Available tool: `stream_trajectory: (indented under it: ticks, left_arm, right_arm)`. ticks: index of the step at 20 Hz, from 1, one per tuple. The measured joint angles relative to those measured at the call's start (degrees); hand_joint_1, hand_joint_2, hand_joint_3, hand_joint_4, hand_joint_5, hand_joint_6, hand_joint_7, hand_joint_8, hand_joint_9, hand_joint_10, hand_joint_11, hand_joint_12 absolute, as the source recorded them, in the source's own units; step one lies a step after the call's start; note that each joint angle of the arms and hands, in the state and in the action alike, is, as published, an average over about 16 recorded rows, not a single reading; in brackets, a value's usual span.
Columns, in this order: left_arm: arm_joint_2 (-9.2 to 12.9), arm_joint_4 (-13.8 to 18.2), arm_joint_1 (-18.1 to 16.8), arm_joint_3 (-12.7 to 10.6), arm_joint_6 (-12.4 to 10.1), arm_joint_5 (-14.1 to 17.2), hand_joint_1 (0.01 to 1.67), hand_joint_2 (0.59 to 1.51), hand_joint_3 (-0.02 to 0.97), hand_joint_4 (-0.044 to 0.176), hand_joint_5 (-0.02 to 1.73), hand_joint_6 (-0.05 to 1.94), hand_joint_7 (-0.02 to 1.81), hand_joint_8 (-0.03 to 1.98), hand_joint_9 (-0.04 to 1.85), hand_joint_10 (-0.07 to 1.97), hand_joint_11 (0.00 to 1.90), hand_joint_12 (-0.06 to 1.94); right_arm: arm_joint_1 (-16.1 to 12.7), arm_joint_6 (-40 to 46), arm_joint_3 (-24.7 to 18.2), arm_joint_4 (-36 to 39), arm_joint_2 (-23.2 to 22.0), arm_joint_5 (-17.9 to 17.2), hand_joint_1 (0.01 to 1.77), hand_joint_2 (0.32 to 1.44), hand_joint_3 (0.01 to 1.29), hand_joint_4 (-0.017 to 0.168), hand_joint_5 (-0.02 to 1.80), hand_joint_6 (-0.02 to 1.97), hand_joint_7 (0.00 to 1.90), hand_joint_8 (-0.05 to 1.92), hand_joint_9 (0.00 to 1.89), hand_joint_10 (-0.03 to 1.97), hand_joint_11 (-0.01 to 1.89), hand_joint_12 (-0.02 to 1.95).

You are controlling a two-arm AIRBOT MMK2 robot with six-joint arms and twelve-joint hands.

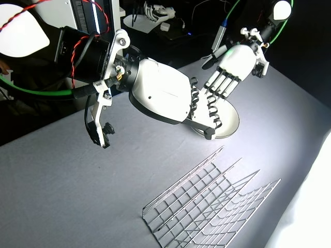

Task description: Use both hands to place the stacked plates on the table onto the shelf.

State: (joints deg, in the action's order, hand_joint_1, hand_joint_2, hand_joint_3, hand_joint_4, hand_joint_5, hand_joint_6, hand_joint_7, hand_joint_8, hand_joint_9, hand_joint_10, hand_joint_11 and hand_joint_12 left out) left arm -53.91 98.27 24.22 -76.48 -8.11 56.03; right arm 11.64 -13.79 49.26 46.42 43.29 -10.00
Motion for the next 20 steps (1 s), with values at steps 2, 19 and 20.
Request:
stream_trajectory:
  ticks: [2, 19, 20]
  left_arm:
    - [-0.3, 1.0, 0.5, -1.0, 0.2, 0.1, 0.02, 1.204, 0.019, 0.005, 0.02, -0.01, 0.02, 0.00, 0.02, 0.01, 0.02, 0.00]
    - [-4.2, 4.5, 1.9, -9.1, 0.9, 0.2, 0.02, 1.197, 0.020, 0.000, 0.02, -0.01, 0.01, 0.00, 0.02, 0.01, 0.01, 0.00]
    - [-4.3, 4.6, 2.1, -9.4, 0.9, 0.2, 0.02, 1.197, 0.020, 0.000, 0.02, -0.01, 0.01, 0.00, 0.02, 0.01, 0.01, 0.00]
  right_arm:
    - [0.0, 0.0, 0.0, 0.0, 0.0, 0.0, 0.02, 1.34, 0.01, -0.001, 0.27, 0.02, 0.30, 0.01, 0.27, 0.03, 0.02, 0.86]
    - [0.1, 0.0, 0.0, 0.3, 0.0, -0.4, 0.02, 1.34, 0.01, -0.001, 0.29, 0.02, 0.33, 0.01, 0.30, 0.03, 0.02, 0.92]
    - [0.1, 0.0, 0.0, 0.3, 0.0, -0.5, 0.02, 1.34, 0.01, -0.001, 0.29, 0.02, 0.33, 0.01, 0.30, 0.03, 0.02, 0.93]
